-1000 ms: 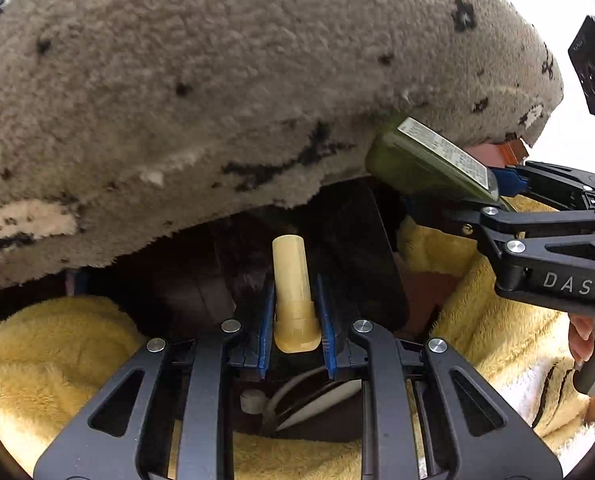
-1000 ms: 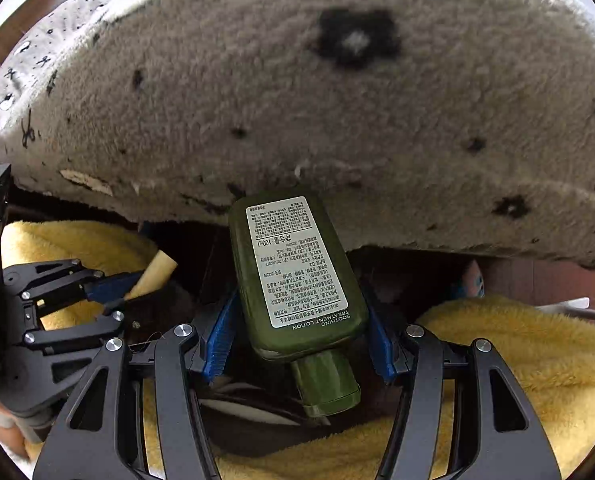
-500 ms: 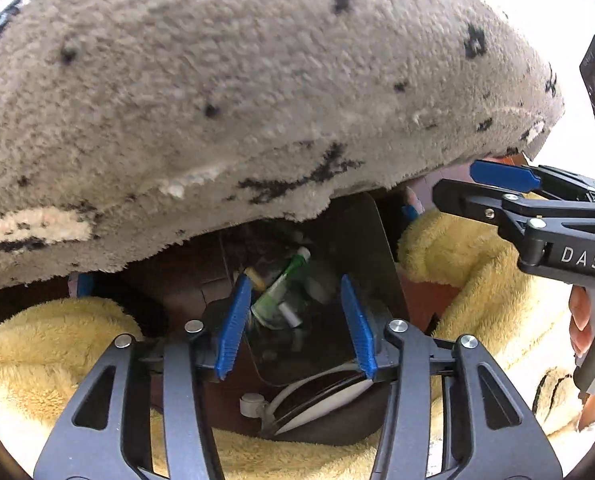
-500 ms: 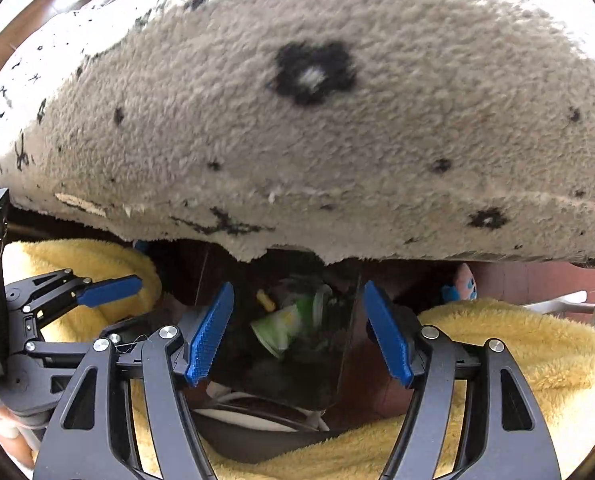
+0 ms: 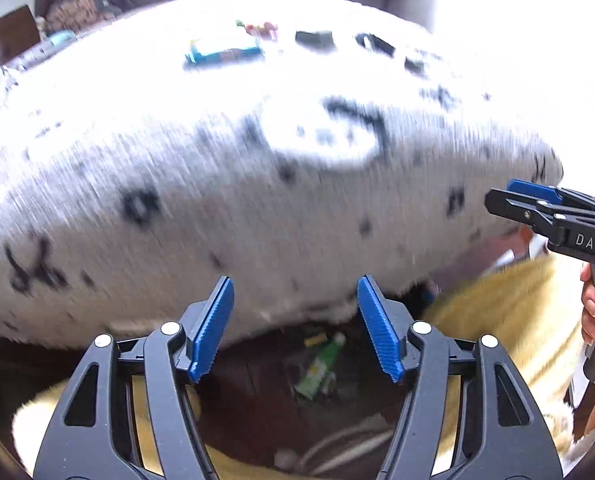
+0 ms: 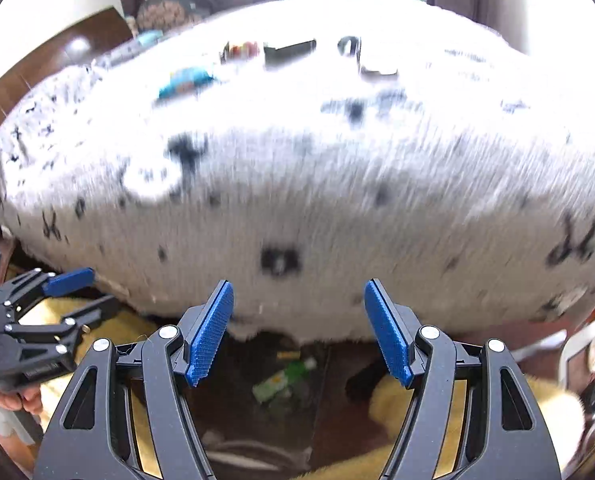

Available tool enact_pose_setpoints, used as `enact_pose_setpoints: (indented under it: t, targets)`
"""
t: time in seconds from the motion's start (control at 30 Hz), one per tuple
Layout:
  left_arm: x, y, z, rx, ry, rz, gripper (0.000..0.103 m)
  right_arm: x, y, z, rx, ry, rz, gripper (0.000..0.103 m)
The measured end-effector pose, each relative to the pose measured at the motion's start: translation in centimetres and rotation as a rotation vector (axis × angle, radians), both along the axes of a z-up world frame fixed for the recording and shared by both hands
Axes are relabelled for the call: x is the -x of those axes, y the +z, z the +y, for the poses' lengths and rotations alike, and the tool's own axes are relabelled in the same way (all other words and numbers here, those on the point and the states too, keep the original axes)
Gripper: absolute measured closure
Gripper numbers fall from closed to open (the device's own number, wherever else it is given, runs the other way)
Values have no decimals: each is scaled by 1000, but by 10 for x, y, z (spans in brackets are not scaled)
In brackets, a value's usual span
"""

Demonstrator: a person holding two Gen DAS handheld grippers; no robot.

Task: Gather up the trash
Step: 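Grasp the blue wipes packet with left tool while right tool grasps the black box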

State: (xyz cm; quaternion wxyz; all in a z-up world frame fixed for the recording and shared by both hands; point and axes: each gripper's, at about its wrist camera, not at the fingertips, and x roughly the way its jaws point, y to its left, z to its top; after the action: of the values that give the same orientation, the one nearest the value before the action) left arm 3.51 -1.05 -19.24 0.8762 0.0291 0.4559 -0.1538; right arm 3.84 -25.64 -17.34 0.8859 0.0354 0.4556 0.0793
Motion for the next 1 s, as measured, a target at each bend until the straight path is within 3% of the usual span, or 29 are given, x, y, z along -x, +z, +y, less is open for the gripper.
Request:
enact_pose_setpoints:
  t: [0.13, 0.5, 0.8, 0.87, 1.0]
  targets:
    - [-29, 20, 0, -31, 38, -57, 36, -21, 23, -10, 35, -26, -61, 34]
    - [-135, 41, -1, -73, 86, -97, 35, -131, 40, -41, 43, -95, -79, 33]
    - [-223, 20, -5, -126, 92, -59, 34, -202, 32, -40, 49, -89, -54, 33]
    - [-237, 14, -8, -107, 86, -40, 34, -214, 29, -40, 43, -90, -46, 33]
    - [-253, 10, -18, -109, 59, -47, 22, -233, 22, -44, 43, -97, -30, 33]
